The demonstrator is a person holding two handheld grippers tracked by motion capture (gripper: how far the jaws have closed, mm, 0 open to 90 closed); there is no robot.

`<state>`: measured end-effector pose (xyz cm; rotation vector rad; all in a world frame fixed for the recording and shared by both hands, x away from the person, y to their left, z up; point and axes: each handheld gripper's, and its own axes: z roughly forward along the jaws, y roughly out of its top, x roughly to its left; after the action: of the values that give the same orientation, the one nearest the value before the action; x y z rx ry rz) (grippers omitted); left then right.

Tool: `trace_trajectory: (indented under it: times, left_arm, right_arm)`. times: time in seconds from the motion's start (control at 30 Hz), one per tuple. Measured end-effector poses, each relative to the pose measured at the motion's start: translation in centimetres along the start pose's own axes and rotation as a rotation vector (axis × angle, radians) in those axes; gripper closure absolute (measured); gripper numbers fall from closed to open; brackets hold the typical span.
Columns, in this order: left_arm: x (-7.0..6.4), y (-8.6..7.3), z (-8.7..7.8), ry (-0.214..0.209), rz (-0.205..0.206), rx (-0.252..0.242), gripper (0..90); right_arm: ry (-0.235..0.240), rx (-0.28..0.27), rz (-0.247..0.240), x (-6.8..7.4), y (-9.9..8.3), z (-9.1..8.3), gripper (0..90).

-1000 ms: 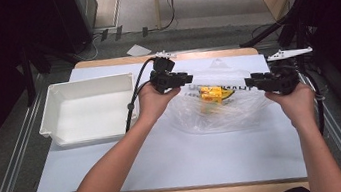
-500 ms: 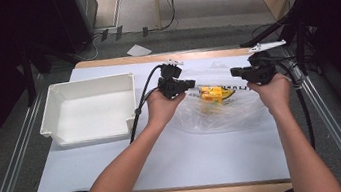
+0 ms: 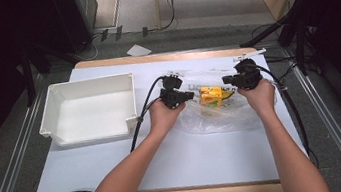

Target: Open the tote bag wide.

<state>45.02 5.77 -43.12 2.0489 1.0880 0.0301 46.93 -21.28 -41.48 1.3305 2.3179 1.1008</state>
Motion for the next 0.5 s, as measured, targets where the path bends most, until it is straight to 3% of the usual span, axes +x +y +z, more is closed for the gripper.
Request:
trace_trajectory:
  times: [0.5]
  left_arm:
    - [-0.4,-4.6,0.3,-0.048,0.002,0.039,90.0]
  right_arm:
    - [0.012,0.03,0.009,0.2,-1.1,3.5,90.0]
